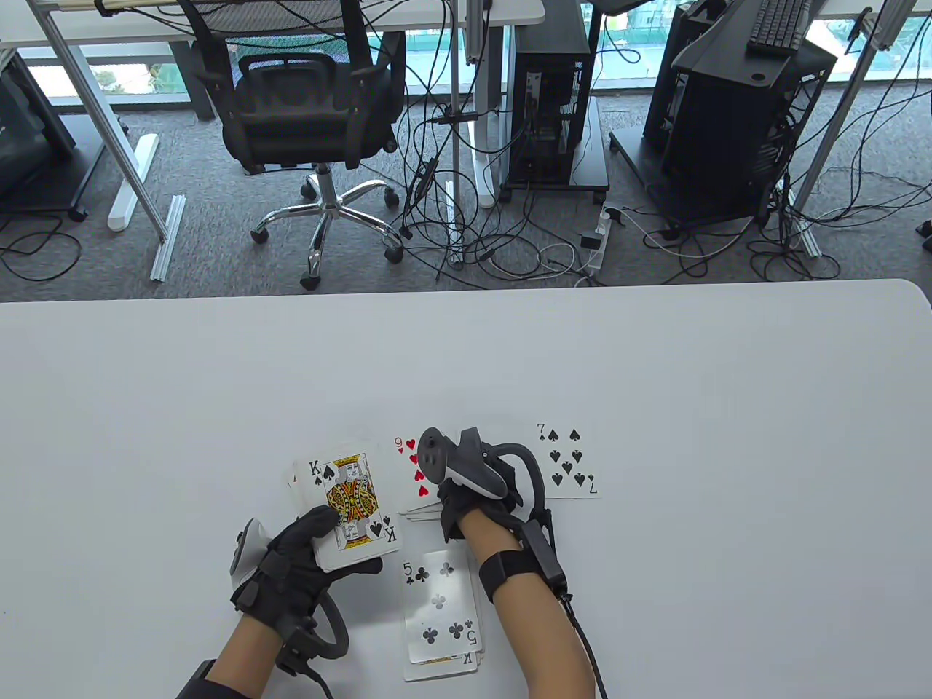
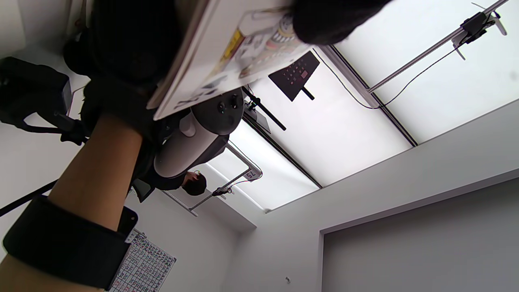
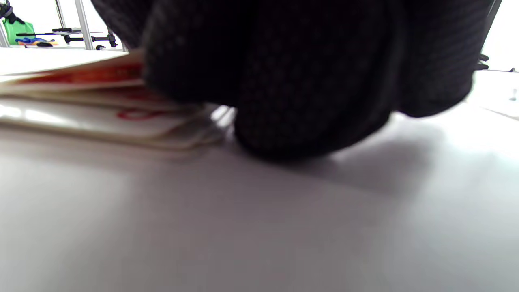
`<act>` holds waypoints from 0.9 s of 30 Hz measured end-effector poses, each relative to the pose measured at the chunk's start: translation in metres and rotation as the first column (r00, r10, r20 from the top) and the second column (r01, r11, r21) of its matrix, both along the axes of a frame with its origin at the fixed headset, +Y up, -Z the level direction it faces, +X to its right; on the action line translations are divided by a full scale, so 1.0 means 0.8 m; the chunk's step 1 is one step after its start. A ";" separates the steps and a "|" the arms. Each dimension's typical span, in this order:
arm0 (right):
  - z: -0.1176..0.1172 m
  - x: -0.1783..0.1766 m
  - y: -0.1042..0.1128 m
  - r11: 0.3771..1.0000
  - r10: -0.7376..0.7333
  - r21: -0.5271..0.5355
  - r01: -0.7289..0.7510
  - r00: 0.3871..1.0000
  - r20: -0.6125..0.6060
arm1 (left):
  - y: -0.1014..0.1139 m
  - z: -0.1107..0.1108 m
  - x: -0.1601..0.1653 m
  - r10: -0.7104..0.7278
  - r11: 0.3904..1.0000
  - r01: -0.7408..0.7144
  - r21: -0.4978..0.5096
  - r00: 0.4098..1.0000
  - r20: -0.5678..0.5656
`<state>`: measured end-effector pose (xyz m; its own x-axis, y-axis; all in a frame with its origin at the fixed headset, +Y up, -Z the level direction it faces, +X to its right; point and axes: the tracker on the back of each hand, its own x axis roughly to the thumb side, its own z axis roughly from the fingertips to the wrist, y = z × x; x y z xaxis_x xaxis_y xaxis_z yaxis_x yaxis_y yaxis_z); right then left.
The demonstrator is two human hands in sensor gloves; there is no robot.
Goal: Playing card suit sorting
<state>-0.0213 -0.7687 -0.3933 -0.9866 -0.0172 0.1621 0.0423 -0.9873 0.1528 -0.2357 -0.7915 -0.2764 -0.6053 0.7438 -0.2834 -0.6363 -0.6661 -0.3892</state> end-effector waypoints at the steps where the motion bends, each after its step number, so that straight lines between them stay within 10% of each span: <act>1: 0.001 0.001 0.000 1.000 0.021 -0.003 -0.021 1.000 -0.001 | 0.000 0.000 0.000 0.000 1.000 0.000 0.000 1.000 0.000; 11: 0.010 0.022 0.045 0.966 -0.249 0.069 0.249 0.968 -0.016 | 0.000 0.000 -0.001 -0.005 1.000 0.005 0.001 1.000 -0.003; 23: 0.079 0.014 0.085 0.622 -0.761 -0.019 0.783 0.598 -0.252 | -0.001 0.001 0.000 -0.020 1.000 0.020 -0.016 1.000 0.004; 27: 0.096 -0.001 0.077 0.638 -0.761 -0.135 0.758 0.594 -0.262 | -0.001 0.001 0.000 -0.022 1.000 0.022 -0.016 1.000 0.005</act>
